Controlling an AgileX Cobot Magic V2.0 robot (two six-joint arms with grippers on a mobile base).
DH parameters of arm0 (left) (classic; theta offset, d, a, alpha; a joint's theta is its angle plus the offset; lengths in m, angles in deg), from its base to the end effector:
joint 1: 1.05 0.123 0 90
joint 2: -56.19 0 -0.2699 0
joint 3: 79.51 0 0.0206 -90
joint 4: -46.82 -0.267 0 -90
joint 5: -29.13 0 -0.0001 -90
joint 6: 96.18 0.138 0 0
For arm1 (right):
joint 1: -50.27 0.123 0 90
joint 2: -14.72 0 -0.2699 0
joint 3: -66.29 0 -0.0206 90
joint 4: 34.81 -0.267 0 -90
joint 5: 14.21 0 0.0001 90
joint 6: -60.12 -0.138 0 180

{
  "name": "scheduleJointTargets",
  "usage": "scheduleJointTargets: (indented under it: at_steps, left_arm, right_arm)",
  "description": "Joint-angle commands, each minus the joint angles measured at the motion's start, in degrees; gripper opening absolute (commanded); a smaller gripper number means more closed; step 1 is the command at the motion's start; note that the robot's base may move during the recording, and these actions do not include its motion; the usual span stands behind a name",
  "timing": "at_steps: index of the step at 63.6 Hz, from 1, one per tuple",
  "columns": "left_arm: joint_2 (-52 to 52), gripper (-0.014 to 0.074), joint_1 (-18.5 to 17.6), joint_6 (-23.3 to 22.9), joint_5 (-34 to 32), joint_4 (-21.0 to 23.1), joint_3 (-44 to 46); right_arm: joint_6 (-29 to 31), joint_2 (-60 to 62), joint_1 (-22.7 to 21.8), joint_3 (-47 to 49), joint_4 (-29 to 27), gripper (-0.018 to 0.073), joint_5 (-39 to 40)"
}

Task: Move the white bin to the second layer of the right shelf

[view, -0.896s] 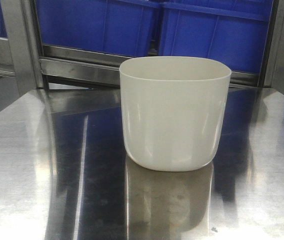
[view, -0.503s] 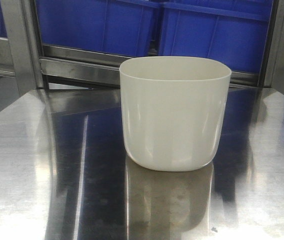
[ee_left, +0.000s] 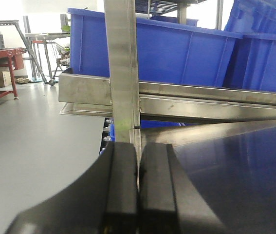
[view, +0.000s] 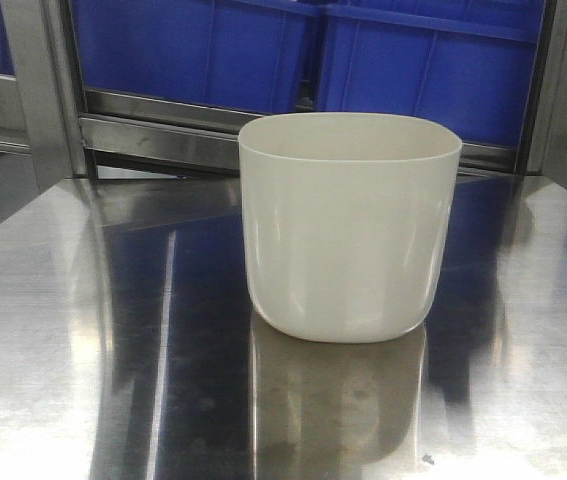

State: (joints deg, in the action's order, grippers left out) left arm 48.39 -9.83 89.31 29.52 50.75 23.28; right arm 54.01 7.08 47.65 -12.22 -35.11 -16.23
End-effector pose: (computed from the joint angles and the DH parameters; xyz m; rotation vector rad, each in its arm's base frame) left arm 0.1328 -0.0206 0.2143 0.1348 1.4852 -0.1021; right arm 0.1353 -0.0062 0.2017 0.1210 1.5343 0.0527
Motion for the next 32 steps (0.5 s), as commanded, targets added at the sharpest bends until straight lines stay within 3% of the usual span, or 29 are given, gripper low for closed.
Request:
scheduleJointTargets:
  at_steps: [1, 32]
  left_arm:
    - [0.76, 0.0085, 0.03, -0.43, -5.00, 0.29, -1.90]
    - [0.76, 0.0085, 0.03, -0.43, -5.00, 0.29, -1.90]
  right_arm:
    - [0.49, 1.18, -0.31, 0.96, -0.06, 0.0055, 5.23]
    - [0.46, 1.18, -0.31, 0.96, -0.06, 0.0055, 5.35]
